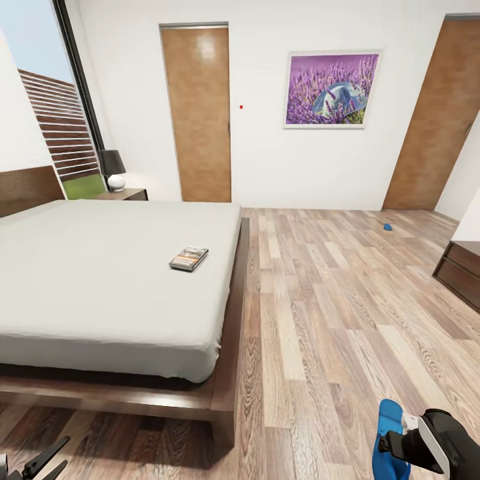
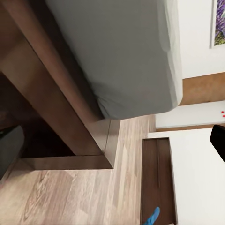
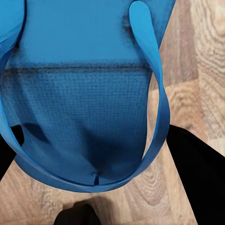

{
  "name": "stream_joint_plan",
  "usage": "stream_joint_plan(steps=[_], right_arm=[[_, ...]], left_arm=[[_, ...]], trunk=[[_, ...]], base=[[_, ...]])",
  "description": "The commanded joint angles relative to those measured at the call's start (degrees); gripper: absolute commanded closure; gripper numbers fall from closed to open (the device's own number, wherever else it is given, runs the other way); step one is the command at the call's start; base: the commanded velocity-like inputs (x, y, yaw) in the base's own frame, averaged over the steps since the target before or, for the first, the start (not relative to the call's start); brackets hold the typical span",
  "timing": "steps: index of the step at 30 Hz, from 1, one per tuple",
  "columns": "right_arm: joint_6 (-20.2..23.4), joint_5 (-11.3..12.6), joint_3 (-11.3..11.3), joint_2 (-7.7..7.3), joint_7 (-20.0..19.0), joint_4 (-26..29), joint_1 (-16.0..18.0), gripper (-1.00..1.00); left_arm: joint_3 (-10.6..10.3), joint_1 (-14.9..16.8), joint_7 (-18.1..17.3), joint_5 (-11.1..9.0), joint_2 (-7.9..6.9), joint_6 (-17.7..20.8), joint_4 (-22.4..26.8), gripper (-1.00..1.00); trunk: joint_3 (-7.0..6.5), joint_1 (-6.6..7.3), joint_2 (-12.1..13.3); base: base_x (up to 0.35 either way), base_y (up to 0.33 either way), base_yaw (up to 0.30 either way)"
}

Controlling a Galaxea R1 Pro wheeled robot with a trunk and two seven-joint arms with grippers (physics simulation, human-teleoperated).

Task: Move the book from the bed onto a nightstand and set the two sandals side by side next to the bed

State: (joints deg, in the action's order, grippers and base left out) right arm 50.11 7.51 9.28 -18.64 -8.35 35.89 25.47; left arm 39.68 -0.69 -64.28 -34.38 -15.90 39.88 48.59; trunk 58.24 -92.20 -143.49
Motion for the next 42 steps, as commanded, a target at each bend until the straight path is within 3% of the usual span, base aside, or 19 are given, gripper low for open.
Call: stream_joint_plan(steps=[1,9,14,34,42], right_arm=[[0.26,0.22,0.15,0.07,0.0,0.06,0.01,1.0],[0.31,0.22,0.28,0.92,0.0,0.06,0.01,1.0],[0.33,0.22,0.3,1.03,0.0,0.06,0.01,1.0],[0.25,0.26,0.35,1.06,0.0,0.12,0.01,1.0],[0.28,0.2,0.25,1.06,0.0,0.14,0.01,1.0]], left_arm=[[-0.04,-0.02,0.16,-0.37,-0.01,0.45,0.03,-1.0],[-0.01,-0.02,0.43,-0.42,-0.01,0.35,0.02,-1.0],[-0.03,-0.02,0.53,-0.43,-0.01,0.43,0.02,-1.0],[0.0,-0.01,1.66,-0.51,0.08,0.38,0.02,-1.0],[-1.21,-0.02,1.7,-0.51,0.08,0.3,0.02,-1.0]], trunk=[[0.05,0.01,-0.02],[0.05,0.01,-0.02],[-1.06,0.14,0.05],[-1.06,0.14,0.05],[-1.06,0.14,0.05]], base=[[0.0,0.0,0.0],[0.0,0.0,0.0],[0.0,0.0,0.0],[-0.002,-0.001,0.0],[-0.088,-0.109,0.0]])
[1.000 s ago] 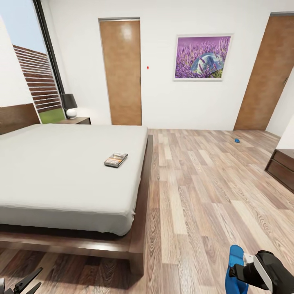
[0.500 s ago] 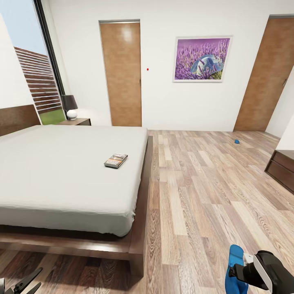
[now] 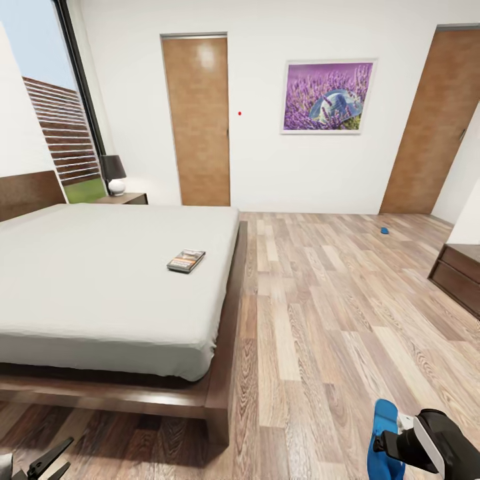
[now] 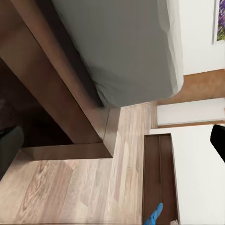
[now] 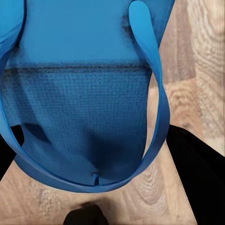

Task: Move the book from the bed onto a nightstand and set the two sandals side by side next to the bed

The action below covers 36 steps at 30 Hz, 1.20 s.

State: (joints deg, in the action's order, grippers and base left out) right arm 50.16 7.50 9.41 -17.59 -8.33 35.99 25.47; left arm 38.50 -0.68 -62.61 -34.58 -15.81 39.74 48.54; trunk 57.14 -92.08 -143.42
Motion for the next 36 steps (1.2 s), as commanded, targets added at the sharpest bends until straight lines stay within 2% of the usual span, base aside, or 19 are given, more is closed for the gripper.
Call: stream_joint_plan(steps=[1,23,36], right_arm=[[0.23,0.22,0.11,0.01,-0.02,0.04,0.01,1.0],[0.21,0.23,0.17,0.01,-0.02,0.04,0.01,1.0],[0.2,0.23,0.1,0.01,-0.02,0.05,0.01,1.0]], left_arm=[[-0.08,-0.02,0.04,-0.31,-0.01,0.44,0.06,-1.0],[-0.27,0.01,0.12,-0.24,-0.01,0.42,0.06,-1.0],[-0.27,0.0,0.2,-0.25,-0.01,0.42,0.06,-1.0]], trunk=[[0.05,0.02,-0.02],[0.05,0.02,-0.02],[0.05,0.02,-0.02]], base=[[-0.104,-0.139,-0.005],[-0.017,-0.152,-0.121],[0.054,-0.203,-0.017]])
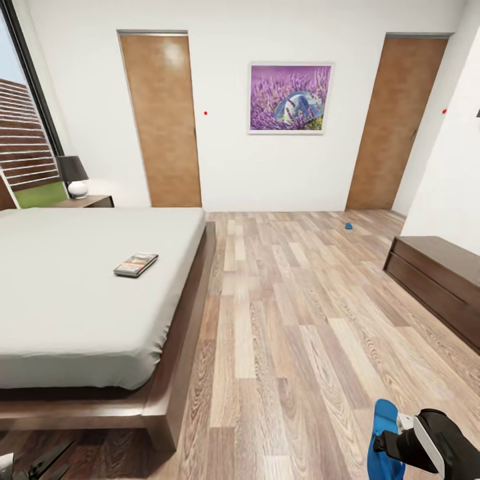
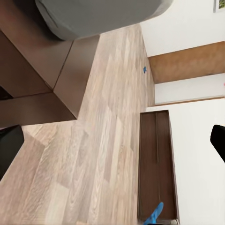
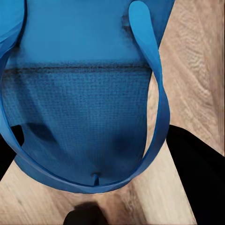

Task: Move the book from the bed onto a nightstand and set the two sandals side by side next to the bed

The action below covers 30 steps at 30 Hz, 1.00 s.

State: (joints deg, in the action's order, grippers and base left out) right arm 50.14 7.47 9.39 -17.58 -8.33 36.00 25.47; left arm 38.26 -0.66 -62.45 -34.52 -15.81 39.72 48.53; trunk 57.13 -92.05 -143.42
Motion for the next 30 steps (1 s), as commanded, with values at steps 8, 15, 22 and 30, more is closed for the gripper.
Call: stream_joint_plan(steps=[8,15,22,30], right_arm=[[0.19,0.23,0.21,0.01,0.01,0.04,0.02,1.0],[0.14,0.26,0.29,0.01,0.02,0.0,0.02,1.0],[0.1,0.26,0.28,0.08,0.06,0.01,0.02,1.0],[0.05,0.26,0.33,0.09,0.07,-0.01,0.02,1.0]], left_arm=[[-0.02,-0.02,0.05,-0.37,0.0,0.44,0.08,-1.0],[-0.02,-0.04,0.05,-0.32,-0.01,0.44,0.08,-1.0],[-0.02,-0.02,0.05,-0.36,-0.01,0.44,0.08,-1.0],[-0.02,-0.03,0.05,-0.35,0.04,0.44,0.08,-1.0]], trunk=[[0.05,-0.01,-0.02],[0.05,-0.01,-0.02],[0.05,-0.01,-0.02],[0.05,-0.01,-0.02]], base=[[0.168,-0.217,0.0],[0.175,-0.222,0.0],[0.178,-0.229,0.0],[0.178,-0.233,0.0]])
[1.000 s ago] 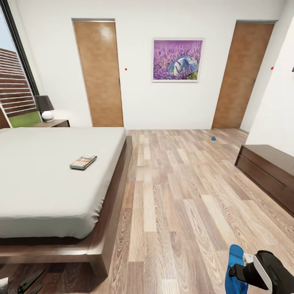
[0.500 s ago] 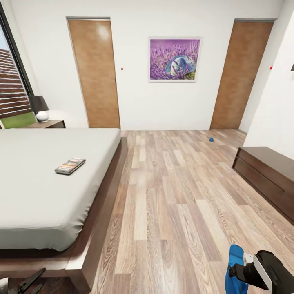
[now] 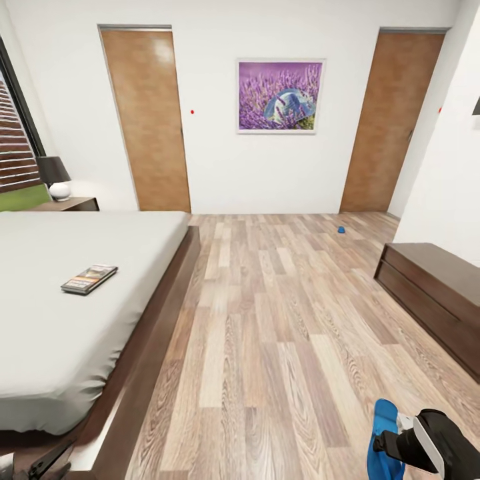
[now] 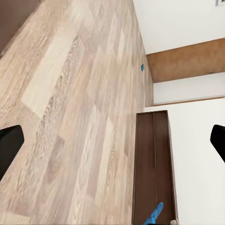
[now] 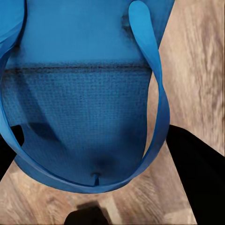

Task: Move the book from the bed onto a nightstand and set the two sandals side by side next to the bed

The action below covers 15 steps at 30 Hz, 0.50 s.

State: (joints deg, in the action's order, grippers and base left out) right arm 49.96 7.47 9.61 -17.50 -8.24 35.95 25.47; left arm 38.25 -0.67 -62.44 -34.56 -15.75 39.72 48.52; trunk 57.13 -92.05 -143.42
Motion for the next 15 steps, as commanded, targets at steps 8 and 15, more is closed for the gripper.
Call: stream_joint_plan(steps=[8,15], right_arm=[[0.22,0.26,0.26,-0.01,-0.02,0.0,0.02,1.0],[0.22,0.17,1.68,-0.06,-0.02,0.0,0.02,1.0]], left_arm=[[-0.02,-0.02,0.04,-0.3,0.07,0.44,0.08,-1.0],[-0.02,-0.03,0.04,-0.26,0.33,0.44,0.08,-1.0]], trunk=[[0.05,-0.01,-0.02],[0.05,-0.01,-0.02]], base=[[0.178,-0.236,0.0],[0.177,-0.239,0.0]])
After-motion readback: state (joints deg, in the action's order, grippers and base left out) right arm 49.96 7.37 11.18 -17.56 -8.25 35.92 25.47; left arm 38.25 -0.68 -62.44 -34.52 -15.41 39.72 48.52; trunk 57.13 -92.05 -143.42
